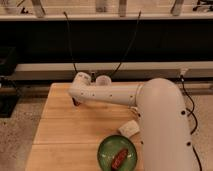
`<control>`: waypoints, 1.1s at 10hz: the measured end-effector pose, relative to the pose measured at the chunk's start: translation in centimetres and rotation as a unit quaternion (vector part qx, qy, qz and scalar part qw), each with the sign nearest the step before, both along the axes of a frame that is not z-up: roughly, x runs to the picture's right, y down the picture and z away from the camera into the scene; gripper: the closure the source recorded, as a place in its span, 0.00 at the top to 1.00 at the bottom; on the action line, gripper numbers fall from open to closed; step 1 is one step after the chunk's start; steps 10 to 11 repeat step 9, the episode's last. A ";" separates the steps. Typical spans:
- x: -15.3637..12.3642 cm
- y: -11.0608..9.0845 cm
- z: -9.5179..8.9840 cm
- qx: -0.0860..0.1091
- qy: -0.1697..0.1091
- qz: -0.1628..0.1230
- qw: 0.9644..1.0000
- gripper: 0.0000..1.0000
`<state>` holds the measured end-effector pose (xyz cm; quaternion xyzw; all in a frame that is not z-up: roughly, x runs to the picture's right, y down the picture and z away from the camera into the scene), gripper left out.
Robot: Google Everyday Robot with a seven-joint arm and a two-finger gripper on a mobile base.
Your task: Knock the eraser over
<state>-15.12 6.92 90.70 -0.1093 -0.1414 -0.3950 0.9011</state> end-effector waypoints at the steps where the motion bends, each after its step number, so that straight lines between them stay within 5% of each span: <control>1: 0.0 0.0 0.2 0.002 -0.002 -0.002 1.000 0.03; 11: -0.4 0.1 1.3 0.009 -0.017 -0.014 1.000 0.03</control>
